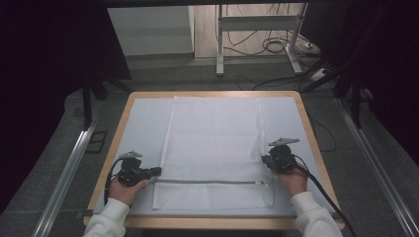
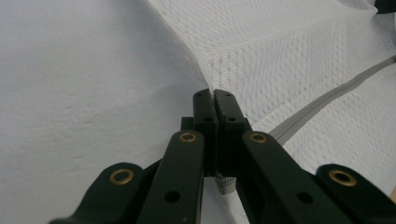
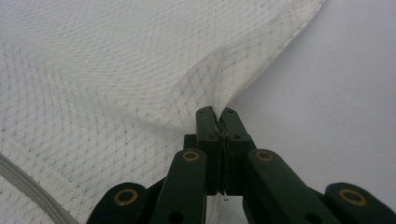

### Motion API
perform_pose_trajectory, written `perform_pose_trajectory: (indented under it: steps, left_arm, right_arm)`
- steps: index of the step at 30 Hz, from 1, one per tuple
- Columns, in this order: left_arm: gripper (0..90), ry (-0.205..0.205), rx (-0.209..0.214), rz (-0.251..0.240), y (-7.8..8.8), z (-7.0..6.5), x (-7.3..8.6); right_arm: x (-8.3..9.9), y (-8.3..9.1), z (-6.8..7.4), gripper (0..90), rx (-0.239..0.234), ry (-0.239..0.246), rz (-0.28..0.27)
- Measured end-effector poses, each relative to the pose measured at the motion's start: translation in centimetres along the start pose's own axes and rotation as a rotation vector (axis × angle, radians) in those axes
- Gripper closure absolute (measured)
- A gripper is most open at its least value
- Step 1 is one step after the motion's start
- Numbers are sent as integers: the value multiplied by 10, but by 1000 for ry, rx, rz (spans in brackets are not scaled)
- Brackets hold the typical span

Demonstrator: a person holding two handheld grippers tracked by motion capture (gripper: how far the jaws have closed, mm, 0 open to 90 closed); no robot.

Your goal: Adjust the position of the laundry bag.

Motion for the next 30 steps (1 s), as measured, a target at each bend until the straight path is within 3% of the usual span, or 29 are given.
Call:
perform_pose_trajectory:
  steps: [5, 16, 30]
  left_arm:
    - [891, 9, -3, -1, 3, 5, 4]
    - [891, 16, -30, 5, 4, 9, 5]
    - [890, 13, -39, 18, 2, 9, 7]
  right_arm:
    - [-1, -2, 4, 873, -18, 0, -3]
    - [-4, -6, 17, 872, 14, 55, 8]
    - [-3, -10, 15, 872, 12, 51, 10]
Point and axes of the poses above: each handheld gripper's, and its own axes: y roughly backward along the jaws, x roughly out of its underside, z roughly to its left, the point moved 3 cm from there along -y, roughly forward along the jaws, and after that the axes turned 14 degrees about z, right-handed, at the moved point
